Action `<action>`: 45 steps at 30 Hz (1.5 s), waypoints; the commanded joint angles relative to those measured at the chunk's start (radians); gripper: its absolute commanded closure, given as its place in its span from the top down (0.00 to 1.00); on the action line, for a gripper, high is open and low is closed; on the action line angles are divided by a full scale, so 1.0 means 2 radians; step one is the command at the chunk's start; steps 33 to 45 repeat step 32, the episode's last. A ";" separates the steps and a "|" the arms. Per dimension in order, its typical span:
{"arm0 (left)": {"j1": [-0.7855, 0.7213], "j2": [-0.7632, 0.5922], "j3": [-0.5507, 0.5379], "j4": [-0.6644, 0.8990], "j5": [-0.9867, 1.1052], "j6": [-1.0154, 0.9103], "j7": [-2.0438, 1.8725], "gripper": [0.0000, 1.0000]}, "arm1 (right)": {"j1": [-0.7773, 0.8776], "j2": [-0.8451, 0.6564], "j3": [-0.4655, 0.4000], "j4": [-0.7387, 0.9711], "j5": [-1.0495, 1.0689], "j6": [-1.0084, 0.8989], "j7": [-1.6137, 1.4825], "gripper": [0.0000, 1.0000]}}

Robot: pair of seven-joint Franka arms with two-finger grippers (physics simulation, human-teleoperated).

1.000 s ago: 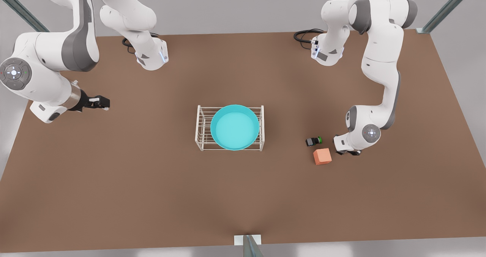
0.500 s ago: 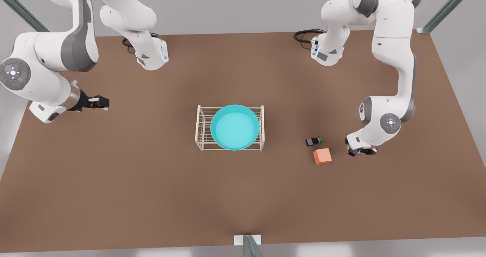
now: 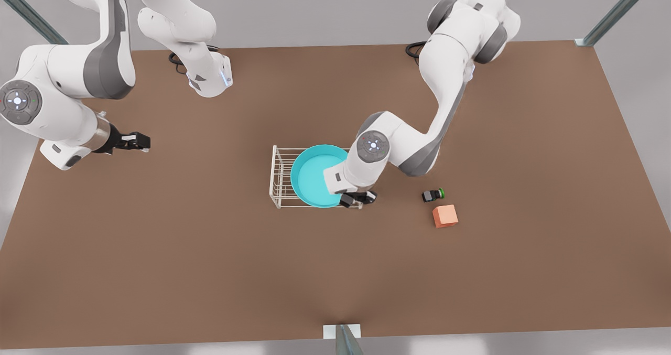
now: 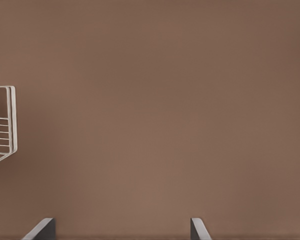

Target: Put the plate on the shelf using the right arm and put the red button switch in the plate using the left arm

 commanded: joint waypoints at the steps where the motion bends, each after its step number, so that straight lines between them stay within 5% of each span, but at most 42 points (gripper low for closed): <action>1: -0.024 0.007 0.000 0.006 -0.008 -0.034 -0.422 0.37 | -0.001 -0.001 -0.001 -0.001 0.000 0.000 -0.001 1.00; 9: -0.050 0.020 0.000 0.006 -0.008 -0.030 -0.445 0.37 | 0.002 -0.003 -0.001 -0.003 0.001 0.000 -0.001 1.00; 10: -0.051 0.026 0.000 0.002 -0.008 -0.032 -0.442 0.48 | 0.002 -0.003 -0.001 -0.003 0.001 0.000 -0.001 1.00; 11: -0.051 0.027 0.000 0.001 -0.008 -0.034 -0.442 1.00 | 0.002 -0.003 -0.001 -0.004 0.001 0.000 -0.001 1.00; 14: -0.049 0.023 0.000 -0.003 -0.008 -0.059 -0.431 1.00 | 0.002 -0.003 -0.002 -0.004 0.001 0.000 -0.001 1.00; 16: -0.027 -0.012 0.003 0.007 -0.005 -0.190 -0.365 1.00 | 0.002 -0.003 -0.002 -0.004 0.001 0.000 -0.001 1.00; 23: 0.156 -0.150 0.003 0.018 0.010 -0.345 -0.145 1.00 | 0.007 -0.008 -0.002 -0.002 -0.011 0.000 0.008 1.00; 25: 0.185 -0.161 0.004 0.003 0.036 -0.324 -0.026 1.00 | 0.007 -0.011 -0.002 -0.001 -0.011 0.001 0.009 1.00; 27: 0.223 -0.250 0.004 -0.146 0.037 -0.198 0.097 1.00 | 0.007 -0.013 -0.005 -0.002 -0.010 0.001 0.009 1.00; 45: 0.211 -0.228 -0.001 -0.121 0.032 -0.241 0.065 1.00 | 0.007 -0.013 -0.006 -0.003 -0.010 0.001 0.009 1.00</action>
